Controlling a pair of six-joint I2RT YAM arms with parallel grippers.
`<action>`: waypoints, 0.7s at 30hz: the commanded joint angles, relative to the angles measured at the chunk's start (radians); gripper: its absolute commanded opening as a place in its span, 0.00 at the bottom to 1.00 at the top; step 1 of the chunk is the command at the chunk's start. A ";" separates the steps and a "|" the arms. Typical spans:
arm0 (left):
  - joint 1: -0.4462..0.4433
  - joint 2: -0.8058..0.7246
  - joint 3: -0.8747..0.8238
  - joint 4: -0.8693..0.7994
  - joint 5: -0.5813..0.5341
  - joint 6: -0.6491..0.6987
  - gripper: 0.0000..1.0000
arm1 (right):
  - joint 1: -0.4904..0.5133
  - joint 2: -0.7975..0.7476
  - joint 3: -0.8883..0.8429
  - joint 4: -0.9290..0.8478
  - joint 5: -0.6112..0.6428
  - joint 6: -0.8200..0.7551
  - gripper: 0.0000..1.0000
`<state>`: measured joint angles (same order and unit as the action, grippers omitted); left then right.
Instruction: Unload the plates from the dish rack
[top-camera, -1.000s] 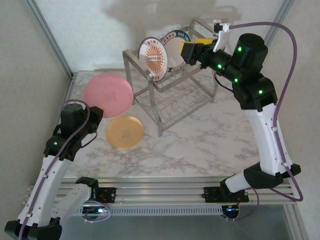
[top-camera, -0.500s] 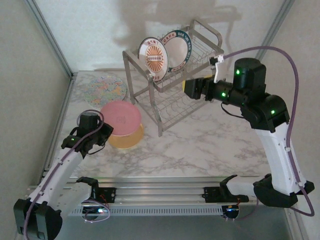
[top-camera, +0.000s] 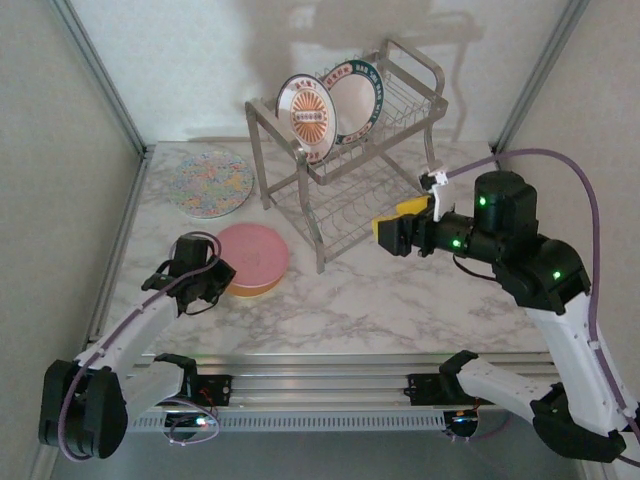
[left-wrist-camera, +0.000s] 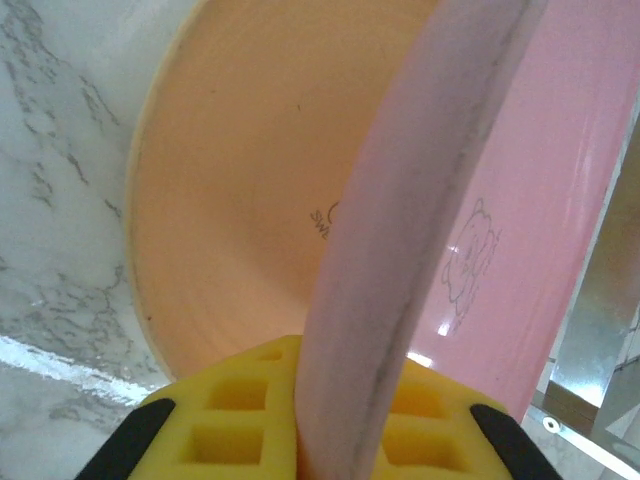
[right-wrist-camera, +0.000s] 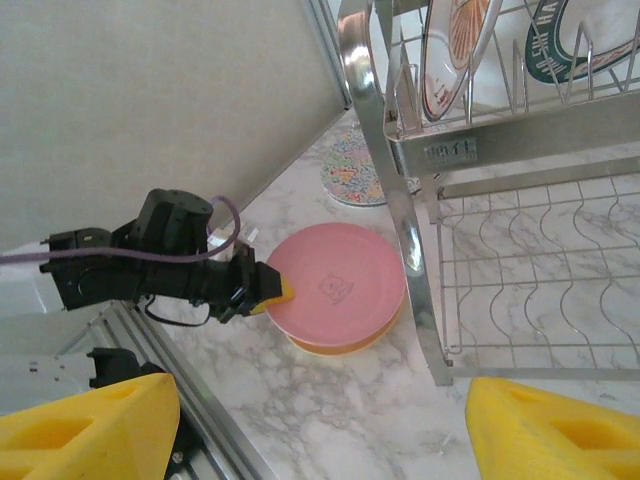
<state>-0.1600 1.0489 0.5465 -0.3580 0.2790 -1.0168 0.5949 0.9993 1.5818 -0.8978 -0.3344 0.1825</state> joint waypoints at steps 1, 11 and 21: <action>-0.006 0.013 -0.007 0.067 0.012 0.017 0.00 | 0.014 -0.001 -0.021 0.072 0.005 -0.035 0.76; -0.001 0.032 -0.012 0.049 -0.044 0.025 0.00 | 0.022 0.023 -0.026 0.106 -0.008 -0.034 0.76; 0.016 0.090 -0.028 0.109 -0.031 0.027 0.00 | 0.026 0.047 -0.018 0.119 -0.021 -0.027 0.76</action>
<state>-0.1543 1.1286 0.5312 -0.2913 0.2611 -1.0088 0.6106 1.0431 1.5555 -0.8040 -0.3397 0.1673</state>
